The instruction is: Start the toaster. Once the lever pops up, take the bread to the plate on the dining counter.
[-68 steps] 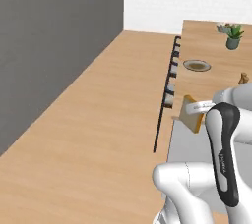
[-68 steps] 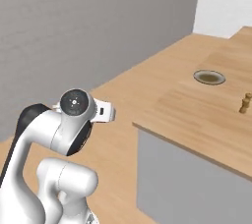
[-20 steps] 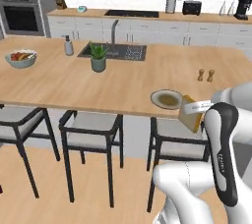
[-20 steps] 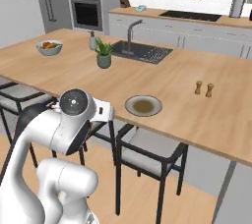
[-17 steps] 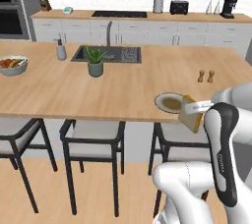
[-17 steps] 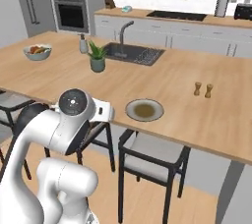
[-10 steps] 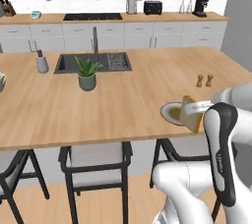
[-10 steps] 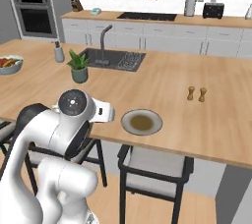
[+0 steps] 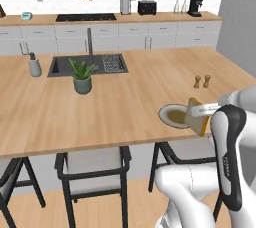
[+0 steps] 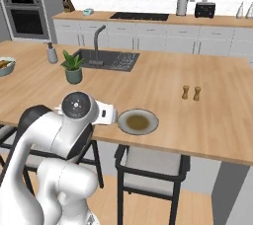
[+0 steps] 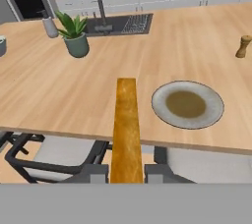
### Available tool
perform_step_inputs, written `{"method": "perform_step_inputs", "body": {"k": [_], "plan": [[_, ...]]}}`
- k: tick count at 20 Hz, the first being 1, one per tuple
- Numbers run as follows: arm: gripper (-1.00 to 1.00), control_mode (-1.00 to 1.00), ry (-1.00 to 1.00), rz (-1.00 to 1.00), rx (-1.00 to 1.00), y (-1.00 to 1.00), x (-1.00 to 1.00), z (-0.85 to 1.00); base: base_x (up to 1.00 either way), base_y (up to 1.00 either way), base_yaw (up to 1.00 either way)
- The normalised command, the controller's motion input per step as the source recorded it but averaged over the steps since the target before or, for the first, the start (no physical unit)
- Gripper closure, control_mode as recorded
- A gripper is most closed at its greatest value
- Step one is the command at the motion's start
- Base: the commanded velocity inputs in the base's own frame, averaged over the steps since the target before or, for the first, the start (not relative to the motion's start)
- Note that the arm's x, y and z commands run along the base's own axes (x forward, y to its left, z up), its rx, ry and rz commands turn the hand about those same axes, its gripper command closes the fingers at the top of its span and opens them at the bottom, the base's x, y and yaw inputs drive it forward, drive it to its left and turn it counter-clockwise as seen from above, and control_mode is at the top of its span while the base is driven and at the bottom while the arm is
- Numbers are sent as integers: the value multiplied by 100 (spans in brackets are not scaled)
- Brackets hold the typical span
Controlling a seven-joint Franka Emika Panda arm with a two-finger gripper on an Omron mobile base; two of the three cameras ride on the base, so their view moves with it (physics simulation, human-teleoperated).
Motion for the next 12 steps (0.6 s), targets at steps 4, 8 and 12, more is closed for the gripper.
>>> {"method": "perform_step_inputs", "body": {"k": [4, 8, 12], "plan": [[100, 100, 0, 0, 0, 0, 0, 0, 0, 0, 0], [100, -100, 4, 0, 0, 0, 39, 0, 0, 0, 0], [100, -100, 18, 13, 0, -1, 99, -1, 0, 0, 0]]}}
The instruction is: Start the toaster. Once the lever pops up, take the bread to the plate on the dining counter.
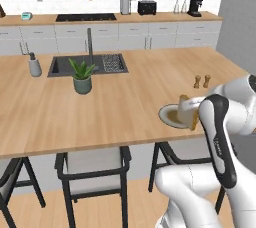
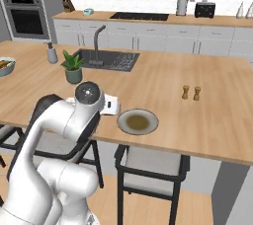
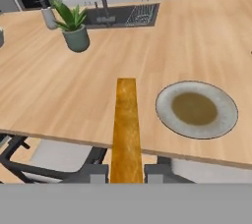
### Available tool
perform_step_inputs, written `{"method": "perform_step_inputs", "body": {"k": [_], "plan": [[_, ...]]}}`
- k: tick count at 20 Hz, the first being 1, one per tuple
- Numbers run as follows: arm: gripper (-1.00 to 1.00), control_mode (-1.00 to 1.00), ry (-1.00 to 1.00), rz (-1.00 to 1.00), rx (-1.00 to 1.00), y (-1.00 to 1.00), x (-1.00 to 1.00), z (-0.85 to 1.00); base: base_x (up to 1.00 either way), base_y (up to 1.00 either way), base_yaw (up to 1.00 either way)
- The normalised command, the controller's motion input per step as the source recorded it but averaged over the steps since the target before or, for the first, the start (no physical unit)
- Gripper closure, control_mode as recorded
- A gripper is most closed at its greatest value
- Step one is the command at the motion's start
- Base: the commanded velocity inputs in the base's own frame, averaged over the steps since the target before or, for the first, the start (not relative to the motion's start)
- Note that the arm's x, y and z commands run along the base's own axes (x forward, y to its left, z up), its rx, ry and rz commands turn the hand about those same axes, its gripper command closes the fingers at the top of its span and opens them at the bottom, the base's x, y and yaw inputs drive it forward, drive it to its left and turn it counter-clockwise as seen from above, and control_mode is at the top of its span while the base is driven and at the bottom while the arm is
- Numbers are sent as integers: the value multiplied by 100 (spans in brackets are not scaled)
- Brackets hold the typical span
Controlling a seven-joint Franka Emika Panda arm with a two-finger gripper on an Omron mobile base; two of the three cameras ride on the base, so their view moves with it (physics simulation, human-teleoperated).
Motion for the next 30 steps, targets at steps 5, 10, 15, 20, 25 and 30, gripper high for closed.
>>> {"method": "perform_step_inputs", "body": {"k": [5, 10, 15, 20, 25, 30], "plan": [[100, -100, 7, 11, 0, -3, 100, -9, 0, 0, 0], [100, -100, 0, 2, 0, -38, 100, -2, 0, 0, 0], [100, -100, 0, 0, 0, -6, 98, -29, 0, 0, 0], [100, -100, -1, 0, 0, 0, 42, -56, 0, 0, 0], [100, -100, -6, 0, 2, 0, 5, -63, 0, 0, 0], [100, -100, -5, 0, 1, 0, 27, -43, 0, 0, 0]]}}
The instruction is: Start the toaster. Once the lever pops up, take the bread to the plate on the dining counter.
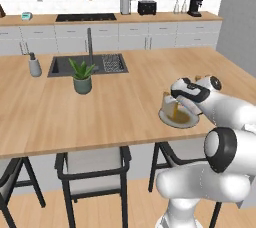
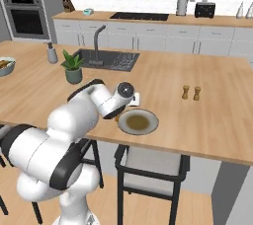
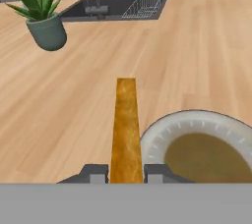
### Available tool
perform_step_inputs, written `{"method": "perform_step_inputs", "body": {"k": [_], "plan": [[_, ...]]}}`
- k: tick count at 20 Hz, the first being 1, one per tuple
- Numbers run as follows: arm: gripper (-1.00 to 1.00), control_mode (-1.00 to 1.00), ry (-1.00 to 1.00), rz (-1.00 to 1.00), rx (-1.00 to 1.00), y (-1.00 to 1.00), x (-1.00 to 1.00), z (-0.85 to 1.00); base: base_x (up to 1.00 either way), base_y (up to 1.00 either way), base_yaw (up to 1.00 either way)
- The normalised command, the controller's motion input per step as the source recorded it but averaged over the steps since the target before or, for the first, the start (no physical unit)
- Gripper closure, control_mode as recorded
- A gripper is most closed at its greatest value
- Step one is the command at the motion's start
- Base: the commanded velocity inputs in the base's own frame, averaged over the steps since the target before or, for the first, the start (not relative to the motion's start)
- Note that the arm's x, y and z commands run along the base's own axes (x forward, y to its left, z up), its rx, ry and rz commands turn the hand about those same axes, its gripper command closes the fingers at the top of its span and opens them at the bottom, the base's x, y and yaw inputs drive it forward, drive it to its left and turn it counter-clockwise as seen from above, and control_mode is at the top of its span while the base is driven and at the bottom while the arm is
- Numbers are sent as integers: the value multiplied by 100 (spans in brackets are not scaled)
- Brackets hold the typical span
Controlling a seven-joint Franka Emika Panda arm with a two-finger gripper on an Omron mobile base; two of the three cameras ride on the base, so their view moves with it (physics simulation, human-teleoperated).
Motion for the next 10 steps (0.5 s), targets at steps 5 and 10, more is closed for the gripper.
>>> {"method": "perform_step_inputs", "body": {"k": [5, 10], "plan": [[100, -100, -2, -1, 0, -9, 44, -43, 0, 0, 0], [100, -100, 0, -3, 4, -29, 42, -35, 0, 0, 0]]}}
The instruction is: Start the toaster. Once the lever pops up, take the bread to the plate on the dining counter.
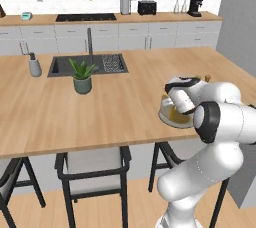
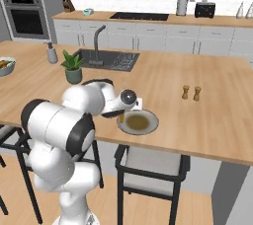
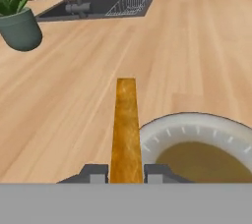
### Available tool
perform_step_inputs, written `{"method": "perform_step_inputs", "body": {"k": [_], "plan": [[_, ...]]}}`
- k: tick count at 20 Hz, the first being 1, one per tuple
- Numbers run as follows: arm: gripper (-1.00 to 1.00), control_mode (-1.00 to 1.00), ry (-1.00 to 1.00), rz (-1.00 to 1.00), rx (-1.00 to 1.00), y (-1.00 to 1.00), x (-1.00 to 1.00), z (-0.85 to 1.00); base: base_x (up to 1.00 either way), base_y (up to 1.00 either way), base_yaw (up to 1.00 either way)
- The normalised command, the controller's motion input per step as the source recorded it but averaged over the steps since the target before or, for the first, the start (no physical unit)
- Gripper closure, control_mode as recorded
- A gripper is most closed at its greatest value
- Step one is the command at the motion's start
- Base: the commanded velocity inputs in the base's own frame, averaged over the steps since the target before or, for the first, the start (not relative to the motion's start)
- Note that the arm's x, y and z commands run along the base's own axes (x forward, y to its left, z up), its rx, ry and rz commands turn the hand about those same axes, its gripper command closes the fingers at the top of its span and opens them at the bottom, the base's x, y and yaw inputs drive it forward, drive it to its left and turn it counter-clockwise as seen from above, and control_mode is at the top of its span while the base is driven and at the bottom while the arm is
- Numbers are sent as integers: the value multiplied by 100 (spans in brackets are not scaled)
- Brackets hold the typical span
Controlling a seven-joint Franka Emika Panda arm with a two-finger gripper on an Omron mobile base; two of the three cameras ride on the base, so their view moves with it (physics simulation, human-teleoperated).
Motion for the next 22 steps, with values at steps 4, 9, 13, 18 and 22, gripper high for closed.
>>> {"method": "perform_step_inputs", "body": {"k": [4, 9, 13, 18, 22], "plan": [[100, -100, 0, -3, 3, -23, 23, -3, 0, 0, 0], [100, -100, 0, -3, 9, -17, 26, -18, 0, 0, 0], [100, -100, 0, 0, 12, -4, 5, -3, 0, 0, 0], [100, -100, 0, 0, 15, 0, -2, 0, 0, 0, 0], [100, -100, -2, 0, 12, 0, -2, 7, 0, 0, 0]]}}
